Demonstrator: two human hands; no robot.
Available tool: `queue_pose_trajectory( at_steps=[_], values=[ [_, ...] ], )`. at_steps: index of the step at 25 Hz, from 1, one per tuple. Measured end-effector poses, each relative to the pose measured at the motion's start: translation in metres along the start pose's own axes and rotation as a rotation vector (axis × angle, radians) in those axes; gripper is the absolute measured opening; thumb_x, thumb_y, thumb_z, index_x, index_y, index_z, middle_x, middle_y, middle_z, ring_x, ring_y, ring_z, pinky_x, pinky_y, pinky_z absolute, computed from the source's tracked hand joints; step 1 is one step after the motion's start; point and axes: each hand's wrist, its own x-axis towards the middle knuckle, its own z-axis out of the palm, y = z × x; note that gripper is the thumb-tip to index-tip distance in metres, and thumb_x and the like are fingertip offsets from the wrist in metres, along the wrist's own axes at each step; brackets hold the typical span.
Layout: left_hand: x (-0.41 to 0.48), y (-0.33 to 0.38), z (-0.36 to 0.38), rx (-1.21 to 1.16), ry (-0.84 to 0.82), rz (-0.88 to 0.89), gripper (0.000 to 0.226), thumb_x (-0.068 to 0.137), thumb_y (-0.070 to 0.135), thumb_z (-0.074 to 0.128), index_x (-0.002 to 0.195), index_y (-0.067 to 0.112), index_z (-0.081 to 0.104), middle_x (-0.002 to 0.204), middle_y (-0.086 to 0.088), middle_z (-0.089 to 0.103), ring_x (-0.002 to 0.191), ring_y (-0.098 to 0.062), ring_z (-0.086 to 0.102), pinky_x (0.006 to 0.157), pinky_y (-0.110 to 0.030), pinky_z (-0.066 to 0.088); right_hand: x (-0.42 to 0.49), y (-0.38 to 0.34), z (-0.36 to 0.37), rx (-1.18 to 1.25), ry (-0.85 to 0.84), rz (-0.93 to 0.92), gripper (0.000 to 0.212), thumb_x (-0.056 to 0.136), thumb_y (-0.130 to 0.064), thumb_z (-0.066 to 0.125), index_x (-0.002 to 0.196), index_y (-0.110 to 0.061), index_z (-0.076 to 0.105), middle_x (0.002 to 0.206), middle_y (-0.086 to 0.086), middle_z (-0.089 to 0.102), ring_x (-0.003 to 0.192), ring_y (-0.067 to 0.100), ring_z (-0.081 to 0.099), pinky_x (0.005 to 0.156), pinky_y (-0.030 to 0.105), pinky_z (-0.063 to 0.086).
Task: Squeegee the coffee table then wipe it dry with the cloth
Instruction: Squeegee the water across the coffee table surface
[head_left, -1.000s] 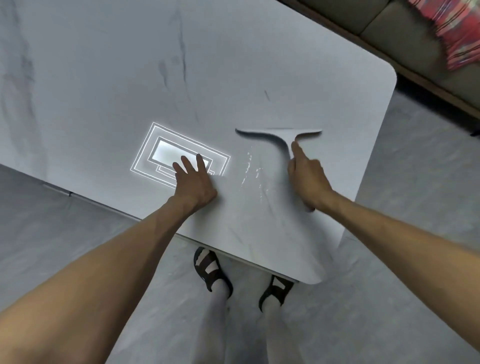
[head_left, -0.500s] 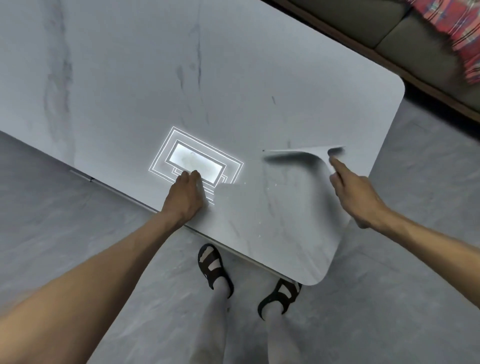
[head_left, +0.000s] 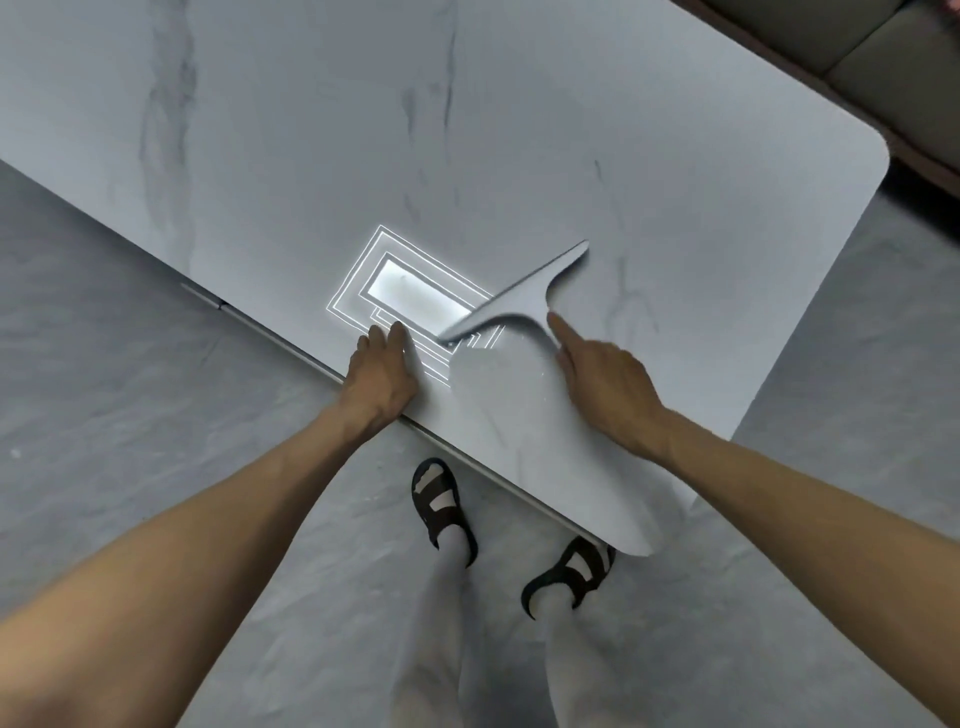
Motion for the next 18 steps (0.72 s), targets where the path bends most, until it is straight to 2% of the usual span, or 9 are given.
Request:
queue_pose_trajectory(
  at_steps=[2,6,9,11,14,16,18],
  values=[
    [-0.005,0.003,0.002,0.015,-0.026,0.005,0.051,0.085,-0.003,0.042,0.135,0.000,0.035,0.126,-0.023,0.043,0.113,-0.037,0.042,0.096,-0.045,0.041,-0.028,0.029,0.001,-0.117,-0.062,-0.075,0.050,0.103,-0.027,0.030,0.150,-0.039,0.019,0.090,0.004,0.060,0.076,0.030,0.060,0.061,0.032,0.035],
    [-0.013,0.007,0.004,0.009,-0.040,0.013,0.050,0.085,-0.003,0.043,0.134,0.001,0.037,0.127,-0.022,0.043,0.114,-0.036,0.043,0.095,-0.044,0.042,-0.064,0.087,-0.025,-0.276,-0.125,-0.066,0.048,0.102,-0.034,0.028,0.147,-0.047,0.021,0.084,-0.006,0.056,0.070,0.021,0.058,0.056,0.033,0.042],
    [-0.019,0.002,0.001,-0.111,0.006,0.015,0.049,0.086,0.000,0.046,0.135,0.003,0.042,0.128,-0.018,0.051,0.115,-0.035,0.050,0.092,-0.038,0.043,-0.075,0.098,-0.046,-0.301,-0.087,-0.062,0.047,0.100,-0.036,0.028,0.145,-0.048,0.028,0.075,-0.012,0.051,0.065,0.016,0.055,0.049,0.029,0.035],
    [-0.024,-0.004,0.000,-0.198,0.064,-0.033,0.040,0.090,0.005,0.044,0.130,0.004,0.047,0.128,-0.017,0.056,0.113,-0.035,0.055,0.088,-0.035,0.042,-0.069,0.080,-0.044,-0.287,-0.071,-0.123,0.048,0.099,-0.039,0.027,0.146,-0.048,0.027,0.078,-0.014,0.053,0.068,0.015,0.057,0.051,0.028,0.034],
    [-0.028,-0.012,0.000,-0.210,0.089,-0.038,0.038,0.090,0.008,0.045,0.128,0.003,0.049,0.128,-0.018,0.058,0.114,-0.036,0.056,0.090,-0.037,0.045,-0.042,0.022,-0.014,-0.188,-0.126,-0.291,0.047,0.101,-0.039,0.031,0.146,-0.045,0.022,0.098,-0.009,0.064,0.083,0.023,0.064,0.062,0.033,0.044],
    [-0.027,-0.018,0.001,-0.178,0.075,-0.028,0.044,0.086,0.005,0.048,0.130,0.004,0.047,0.128,-0.018,0.057,0.114,-0.036,0.055,0.089,-0.037,0.045,-0.024,-0.018,0.015,-0.180,-0.162,-0.403,0.047,0.102,-0.036,0.033,0.147,-0.044,0.023,0.095,-0.004,0.064,0.079,0.025,0.063,0.061,0.033,0.044],
    [-0.026,-0.020,0.004,-0.152,0.049,-0.025,0.047,0.083,0.005,0.050,0.130,0.004,0.046,0.126,-0.017,0.056,0.112,-0.036,0.054,0.084,-0.036,0.042,-0.017,-0.038,0.034,-0.231,-0.168,-0.471,0.048,0.103,-0.033,0.034,0.148,-0.043,0.024,0.087,-0.002,0.060,0.068,0.022,0.056,0.056,0.031,0.037]
  ],
)
